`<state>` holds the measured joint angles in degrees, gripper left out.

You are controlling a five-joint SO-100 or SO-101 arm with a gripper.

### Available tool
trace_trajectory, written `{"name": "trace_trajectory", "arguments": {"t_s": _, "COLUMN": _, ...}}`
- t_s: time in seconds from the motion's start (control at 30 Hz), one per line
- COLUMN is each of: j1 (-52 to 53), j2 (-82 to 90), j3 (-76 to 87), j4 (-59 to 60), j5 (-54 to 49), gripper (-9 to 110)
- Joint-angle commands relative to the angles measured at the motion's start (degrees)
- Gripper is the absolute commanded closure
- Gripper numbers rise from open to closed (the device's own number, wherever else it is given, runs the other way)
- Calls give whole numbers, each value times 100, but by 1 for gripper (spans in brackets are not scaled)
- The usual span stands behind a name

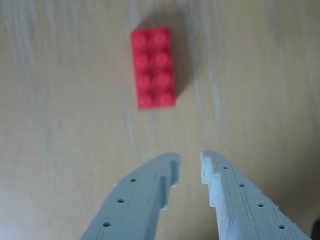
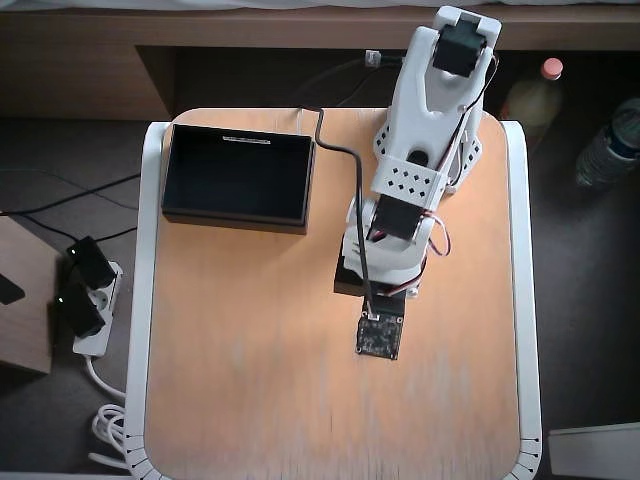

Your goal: Grasp a lego block and put it in the bin.

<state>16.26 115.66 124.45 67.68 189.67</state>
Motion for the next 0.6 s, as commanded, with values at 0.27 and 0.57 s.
{"name": "trace_trajectory", "arguments": {"t_s": 0.27, "j1": -193, "j2": -844, "j3": -765, "j4": -1327, "j5": -281, "gripper": 82}}
{"name": "trace_trajectory", "arguments": {"t_s": 0.57, "j1": -378, "j2": -1266, "j3": -765, "j4": -1846, "j5": -545, "gripper": 77}}
